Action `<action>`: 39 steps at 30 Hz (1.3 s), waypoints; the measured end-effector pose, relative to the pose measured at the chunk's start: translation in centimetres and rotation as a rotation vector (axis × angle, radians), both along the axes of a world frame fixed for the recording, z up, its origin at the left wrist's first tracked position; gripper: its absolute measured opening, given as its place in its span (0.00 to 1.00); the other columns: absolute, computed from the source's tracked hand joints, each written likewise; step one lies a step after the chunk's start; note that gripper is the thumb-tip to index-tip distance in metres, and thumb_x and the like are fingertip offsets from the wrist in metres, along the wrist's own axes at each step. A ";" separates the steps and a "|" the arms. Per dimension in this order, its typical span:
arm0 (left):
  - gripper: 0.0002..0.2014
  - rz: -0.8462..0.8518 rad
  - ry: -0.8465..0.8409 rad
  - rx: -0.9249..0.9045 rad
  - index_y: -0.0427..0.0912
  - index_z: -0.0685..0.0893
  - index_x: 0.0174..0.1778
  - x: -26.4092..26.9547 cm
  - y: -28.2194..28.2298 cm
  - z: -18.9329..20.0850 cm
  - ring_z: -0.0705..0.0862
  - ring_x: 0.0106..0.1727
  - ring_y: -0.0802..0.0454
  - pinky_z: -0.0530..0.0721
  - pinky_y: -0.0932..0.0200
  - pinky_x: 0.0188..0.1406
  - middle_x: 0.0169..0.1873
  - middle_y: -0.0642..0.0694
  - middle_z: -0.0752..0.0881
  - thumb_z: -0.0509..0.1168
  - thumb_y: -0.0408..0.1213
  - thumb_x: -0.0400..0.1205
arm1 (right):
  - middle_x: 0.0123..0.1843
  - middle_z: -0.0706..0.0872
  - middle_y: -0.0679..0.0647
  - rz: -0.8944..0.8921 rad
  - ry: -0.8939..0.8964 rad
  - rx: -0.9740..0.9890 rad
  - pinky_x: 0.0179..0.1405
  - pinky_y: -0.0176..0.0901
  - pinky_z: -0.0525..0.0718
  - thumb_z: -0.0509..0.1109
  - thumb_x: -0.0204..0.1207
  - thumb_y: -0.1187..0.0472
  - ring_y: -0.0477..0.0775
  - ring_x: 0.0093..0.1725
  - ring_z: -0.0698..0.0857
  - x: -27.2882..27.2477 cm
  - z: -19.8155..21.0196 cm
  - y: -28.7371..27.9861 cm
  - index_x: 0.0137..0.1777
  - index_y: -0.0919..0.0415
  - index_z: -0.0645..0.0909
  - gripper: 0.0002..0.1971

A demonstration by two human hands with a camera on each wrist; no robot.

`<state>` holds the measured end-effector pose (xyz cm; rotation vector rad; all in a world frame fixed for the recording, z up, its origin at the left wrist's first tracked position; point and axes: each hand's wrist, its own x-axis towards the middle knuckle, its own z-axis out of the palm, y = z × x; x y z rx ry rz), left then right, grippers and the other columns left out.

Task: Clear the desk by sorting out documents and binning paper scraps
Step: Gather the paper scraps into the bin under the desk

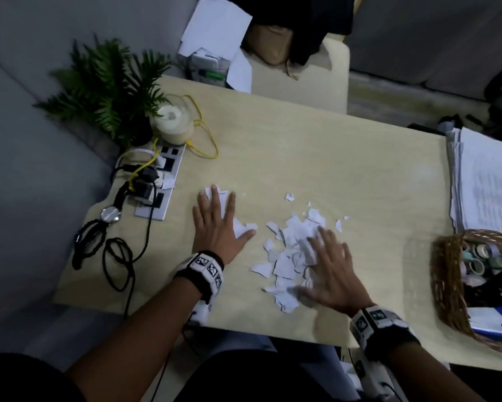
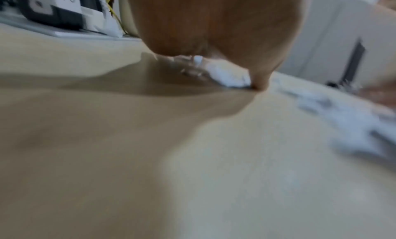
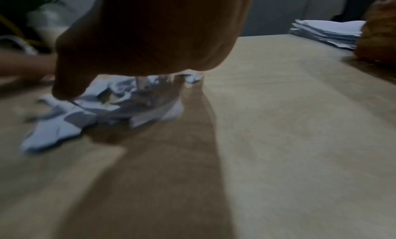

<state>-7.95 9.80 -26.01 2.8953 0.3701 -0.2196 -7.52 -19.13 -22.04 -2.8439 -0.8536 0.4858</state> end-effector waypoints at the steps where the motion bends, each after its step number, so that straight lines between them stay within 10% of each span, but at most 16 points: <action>1: 0.50 0.012 0.025 -0.002 0.51 0.44 0.86 1.1 0.0 0.3 0.38 0.83 0.28 0.48 0.31 0.79 0.83 0.36 0.36 0.52 0.76 0.74 | 0.88 0.43 0.59 0.062 0.025 -0.074 0.79 0.73 0.52 0.58 0.61 0.16 0.64 0.86 0.43 -0.6 0.1 0.3 0.86 0.51 0.54 0.58; 10: 0.33 -0.262 -0.002 -0.055 0.41 0.59 0.84 4.6 -1.6 -0.6 0.53 0.84 0.33 0.58 0.37 0.80 0.84 0.33 0.52 0.52 0.56 0.86 | 0.87 0.31 0.50 -0.246 0.060 -0.032 0.80 0.72 0.45 0.46 0.71 0.19 0.59 0.86 0.35 1.7 -1.0 2.0 0.86 0.43 0.43 0.47; 15: 0.26 -0.446 0.032 -0.296 0.43 0.55 0.85 5.0 -4.1 -0.5 0.40 0.85 0.46 0.48 0.46 0.84 0.85 0.42 0.44 0.41 0.40 0.88 | 0.86 0.31 0.44 -0.470 0.154 0.189 0.80 0.70 0.46 0.45 0.69 0.19 0.55 0.86 0.37 5.7 0.0 1.2 0.85 0.40 0.37 0.48; 21: 0.29 -0.190 -0.133 -0.594 0.48 0.71 0.78 4.9 -3.6 -0.6 0.56 0.82 0.65 0.63 0.65 0.78 0.81 0.56 0.65 0.52 0.19 0.82 | 0.87 0.33 0.51 -0.084 0.201 0.039 0.81 0.73 0.48 0.50 0.63 0.15 0.60 0.86 0.37 7.7 0.1 1.2 0.87 0.49 0.39 0.58; 27: 0.21 -0.351 -0.241 -0.457 0.44 0.78 0.71 3.7 -2.5 1.6 0.67 0.80 0.47 0.66 0.42 0.78 0.80 0.44 0.69 0.59 0.39 0.81 | 0.88 0.45 0.51 0.163 0.109 0.124 0.83 0.68 0.50 0.62 0.61 0.16 0.57 0.87 0.42 5.2 -0.2 0.2 0.86 0.51 0.54 0.58; 33: 0.36 -0.288 -0.042 -0.186 0.52 0.61 0.82 -1.4 1.8 0.3 0.47 0.86 0.43 0.51 0.36 0.81 0.86 0.44 0.47 0.57 0.62 0.78 | 0.88 0.38 0.56 0.128 0.113 -0.010 0.83 0.65 0.44 0.61 0.48 0.11 0.63 0.86 0.39 4.4 -0.4 -2.3 0.87 0.53 0.48 0.71; 39: 0.36 -0.451 -0.013 -0.308 0.46 0.52 0.85 -1.8 -1.4 -0.6 0.41 0.86 0.47 0.54 0.40 0.82 0.85 0.44 0.41 0.52 0.58 0.84 | 0.88 0.44 0.55 -0.088 0.093 0.173 0.80 0.70 0.57 0.55 0.72 0.22 0.60 0.87 0.45 4.3 -1.6 -1.4 0.86 0.57 0.50 0.52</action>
